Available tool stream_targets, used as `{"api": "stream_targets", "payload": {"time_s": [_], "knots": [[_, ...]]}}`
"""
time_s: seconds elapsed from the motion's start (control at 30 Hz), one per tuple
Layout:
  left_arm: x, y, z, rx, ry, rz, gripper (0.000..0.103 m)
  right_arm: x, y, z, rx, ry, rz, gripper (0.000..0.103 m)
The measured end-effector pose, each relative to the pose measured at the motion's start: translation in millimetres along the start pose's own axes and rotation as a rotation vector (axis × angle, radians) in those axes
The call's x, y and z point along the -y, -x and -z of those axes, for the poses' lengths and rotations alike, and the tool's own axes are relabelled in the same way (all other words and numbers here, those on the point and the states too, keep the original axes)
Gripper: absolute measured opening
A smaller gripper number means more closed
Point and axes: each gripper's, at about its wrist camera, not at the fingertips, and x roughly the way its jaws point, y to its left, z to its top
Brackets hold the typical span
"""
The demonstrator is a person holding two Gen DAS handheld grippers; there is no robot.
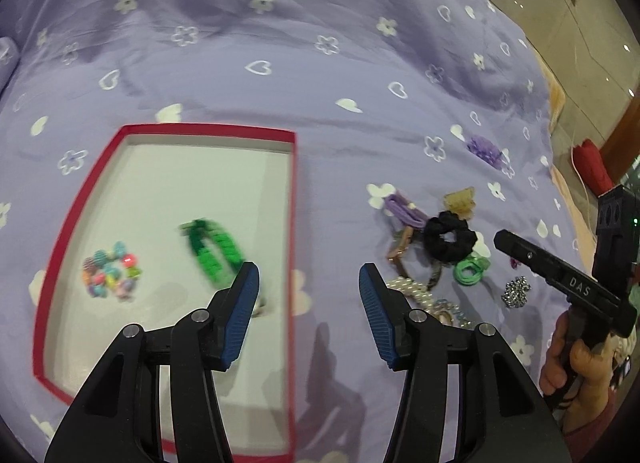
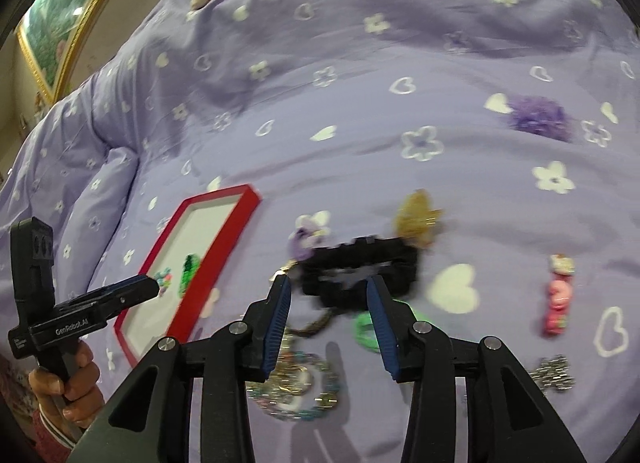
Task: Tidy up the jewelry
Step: 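Grasp the lilac bow hair tie with the left tool while the right tool grasps the yellow clip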
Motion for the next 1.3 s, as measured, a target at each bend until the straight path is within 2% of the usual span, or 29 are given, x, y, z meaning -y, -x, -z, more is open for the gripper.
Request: {"api": "stream_targets", "payload": {"time_s": [0.17,0.37,0.9,0.93,0.97,1.0,1.03,1.13,1.3], "knots": [[16.9,-16.7,-10.4,-0.028,-0.019,0.013,0.051,19.6,1.3,-8.4,0.009,-0.023,0.028,0.043],[33.6,-44.3,-25.7,-0.081,-0.026,0.042,0.051,31.4,-11.8,-22.8,0.010,-0.026,0.044,0.048],[68.4,-126.8,-53.5,-0.190,-0.084,0.048,0.050,56.1,-59.5,-43.1,-0.057,-0.046,0.041,0.048],[68.5,-127.3,-54.1,-0.189,-0.088,0.052,0.043,57.7,-60.7,-42.2,-0.060,-0.051,0.042,0.046],[68.8,-127.8,-54.4,-0.190,-0.094,0.061,0.028,59.2,-61.3,-41.3,-0.060,-0.055,0.040,0.040],[69.7,-128.8,-54.0,-0.195,-0.100,0.075,0.021,60.2,-61.9,-40.3,-0.060,-0.056,0.037,0.038],[70.9,-130.2,-53.4,-0.200,-0.107,0.087,0.008,60.6,-61.8,-39.6,-0.057,-0.054,0.036,0.038],[73.9,-129.4,-50.4,-0.185,-0.132,0.084,0.005,58.3,-58.1,-38.7,-0.040,-0.043,0.042,0.038],[69.1,-115.1,-49.4,-0.148,-0.106,0.109,0.004,55.2,-45.3,-39.5,-0.009,-0.042,0.035,0.038]]}}
